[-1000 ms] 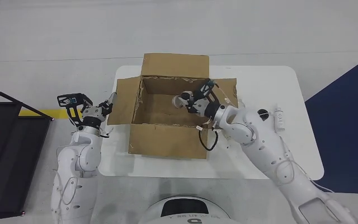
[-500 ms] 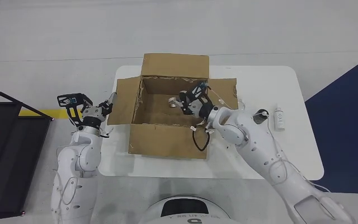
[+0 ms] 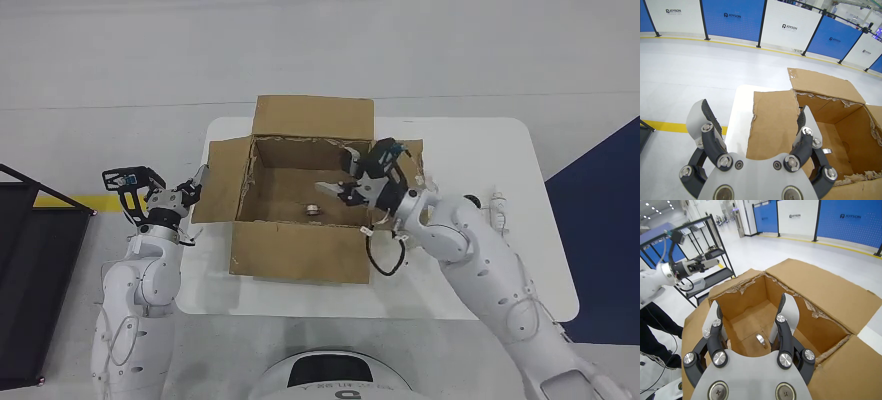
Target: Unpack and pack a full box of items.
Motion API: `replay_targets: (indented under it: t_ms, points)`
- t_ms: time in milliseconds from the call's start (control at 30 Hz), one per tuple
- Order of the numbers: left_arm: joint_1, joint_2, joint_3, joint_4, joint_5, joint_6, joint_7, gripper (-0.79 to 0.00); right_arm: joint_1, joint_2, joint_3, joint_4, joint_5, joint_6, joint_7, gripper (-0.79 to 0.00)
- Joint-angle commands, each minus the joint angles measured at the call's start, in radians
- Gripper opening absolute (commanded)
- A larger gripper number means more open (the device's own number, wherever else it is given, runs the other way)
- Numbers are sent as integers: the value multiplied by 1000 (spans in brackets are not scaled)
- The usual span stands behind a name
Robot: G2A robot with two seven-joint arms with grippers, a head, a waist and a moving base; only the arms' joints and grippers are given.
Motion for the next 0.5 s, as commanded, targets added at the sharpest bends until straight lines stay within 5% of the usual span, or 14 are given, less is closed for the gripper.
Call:
replay_targets:
  t_ms: [0,267,467]
  points:
    - [0,0,0,0,0,0,0,0,-57,18,101,-27,36,-61,-4,-111]
    - [0,0,0,0,0,0,0,0,-240,67,443,6,212,-218,-3,0]
    - [0,0,0,0,0,0,0,0,-269,74,505,35,249,-203,14,0]
